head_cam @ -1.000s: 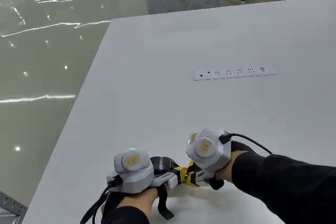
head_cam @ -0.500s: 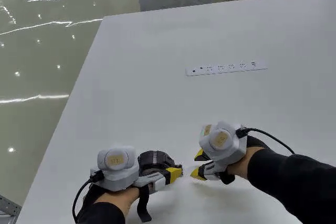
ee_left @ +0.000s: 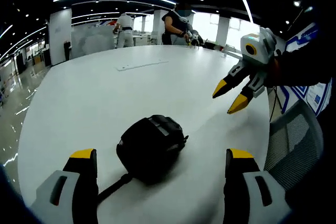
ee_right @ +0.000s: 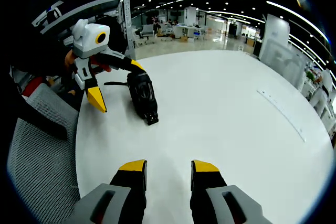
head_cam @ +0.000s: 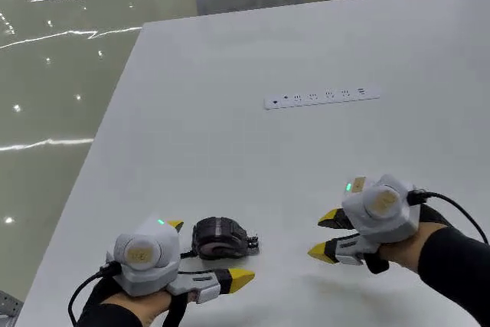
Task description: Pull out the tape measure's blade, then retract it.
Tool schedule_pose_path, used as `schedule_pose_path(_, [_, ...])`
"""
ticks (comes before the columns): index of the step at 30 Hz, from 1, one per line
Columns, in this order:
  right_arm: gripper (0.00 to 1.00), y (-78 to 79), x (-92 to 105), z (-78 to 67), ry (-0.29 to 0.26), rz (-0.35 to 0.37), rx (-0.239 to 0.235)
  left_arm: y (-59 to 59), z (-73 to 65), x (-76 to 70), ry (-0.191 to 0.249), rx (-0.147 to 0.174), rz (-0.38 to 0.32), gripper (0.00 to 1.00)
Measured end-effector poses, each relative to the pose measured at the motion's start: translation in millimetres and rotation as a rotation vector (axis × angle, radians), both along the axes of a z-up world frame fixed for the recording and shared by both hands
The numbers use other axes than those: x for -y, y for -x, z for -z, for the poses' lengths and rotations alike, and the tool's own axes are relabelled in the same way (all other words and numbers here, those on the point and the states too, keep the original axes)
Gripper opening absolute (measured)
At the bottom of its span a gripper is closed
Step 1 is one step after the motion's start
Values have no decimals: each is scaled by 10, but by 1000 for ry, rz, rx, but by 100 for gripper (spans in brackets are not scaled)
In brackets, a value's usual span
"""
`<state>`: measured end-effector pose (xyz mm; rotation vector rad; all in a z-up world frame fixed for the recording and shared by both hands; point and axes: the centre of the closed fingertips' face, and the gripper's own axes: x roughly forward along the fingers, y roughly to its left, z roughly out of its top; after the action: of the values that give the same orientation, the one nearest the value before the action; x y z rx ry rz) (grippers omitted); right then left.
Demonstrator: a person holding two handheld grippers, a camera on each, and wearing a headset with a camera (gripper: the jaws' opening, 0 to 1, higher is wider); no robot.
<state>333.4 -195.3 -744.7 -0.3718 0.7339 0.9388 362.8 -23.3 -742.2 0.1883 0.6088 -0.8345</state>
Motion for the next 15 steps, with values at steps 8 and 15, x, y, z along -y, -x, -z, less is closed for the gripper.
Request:
schedule_pose_path(8, [38,127,421,-90,-22,94,20,138,-56,-68,54,-17,84,99])
schedule_pose_path(15, [45,265,703,-97,18,97,35,113,-120,-167,17,19,84,99])
